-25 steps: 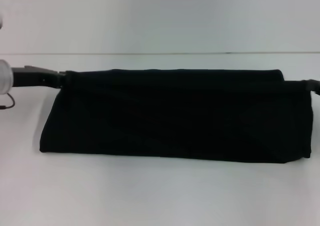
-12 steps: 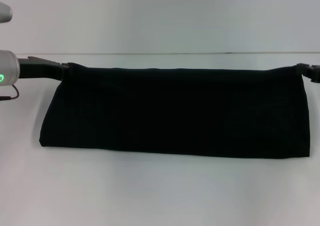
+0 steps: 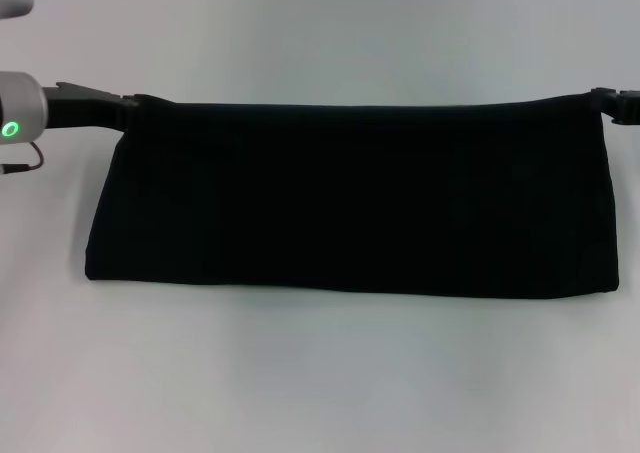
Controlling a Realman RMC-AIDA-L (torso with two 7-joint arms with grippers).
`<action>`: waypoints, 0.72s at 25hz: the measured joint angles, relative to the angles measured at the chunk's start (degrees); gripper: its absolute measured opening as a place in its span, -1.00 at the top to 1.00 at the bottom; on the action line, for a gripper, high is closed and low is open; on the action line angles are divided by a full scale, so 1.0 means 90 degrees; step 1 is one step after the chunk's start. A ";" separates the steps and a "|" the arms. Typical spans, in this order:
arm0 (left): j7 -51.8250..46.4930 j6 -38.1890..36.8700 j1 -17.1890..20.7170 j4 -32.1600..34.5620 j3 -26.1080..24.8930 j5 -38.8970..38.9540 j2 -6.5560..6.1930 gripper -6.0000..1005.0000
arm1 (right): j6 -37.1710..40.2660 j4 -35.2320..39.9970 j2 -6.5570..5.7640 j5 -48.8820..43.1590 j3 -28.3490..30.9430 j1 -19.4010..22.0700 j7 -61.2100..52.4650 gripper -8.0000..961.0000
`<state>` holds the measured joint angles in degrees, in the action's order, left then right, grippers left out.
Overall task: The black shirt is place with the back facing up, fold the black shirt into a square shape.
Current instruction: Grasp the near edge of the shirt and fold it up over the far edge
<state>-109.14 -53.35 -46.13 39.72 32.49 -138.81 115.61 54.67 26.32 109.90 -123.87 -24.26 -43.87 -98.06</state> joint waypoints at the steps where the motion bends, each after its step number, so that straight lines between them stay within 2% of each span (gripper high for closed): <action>1: 0.0012 0.0076 -0.0013 -0.0028 0.0002 0.0009 0.0021 0.97 | -0.0150 -0.0029 0.0038 0.0000 -0.0006 -0.0026 0.0022 0.99; 5: 0.0048 0.0625 -0.0078 -0.0324 0.0175 0.0046 0.0125 0.97 | -0.0766 -0.0138 0.0223 0.0002 -0.0149 -0.0125 0.0064 0.99; 11: 0.0065 0.1502 -0.0139 -0.0527 0.0555 0.0048 0.0324 0.98 | -0.1340 -0.0443 0.0336 0.0030 -0.0269 -0.0292 0.0222 0.99; 18: 0.0067 0.1845 -0.0224 -0.0741 0.0711 0.0048 0.0324 0.98 | -0.1574 -0.0475 0.0384 0.0030 -0.0272 -0.0333 0.0241 0.99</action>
<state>-108.54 -36.75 -48.14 33.06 38.89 -138.38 118.53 40.51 22.04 113.36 -123.60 -26.71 -46.87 -95.89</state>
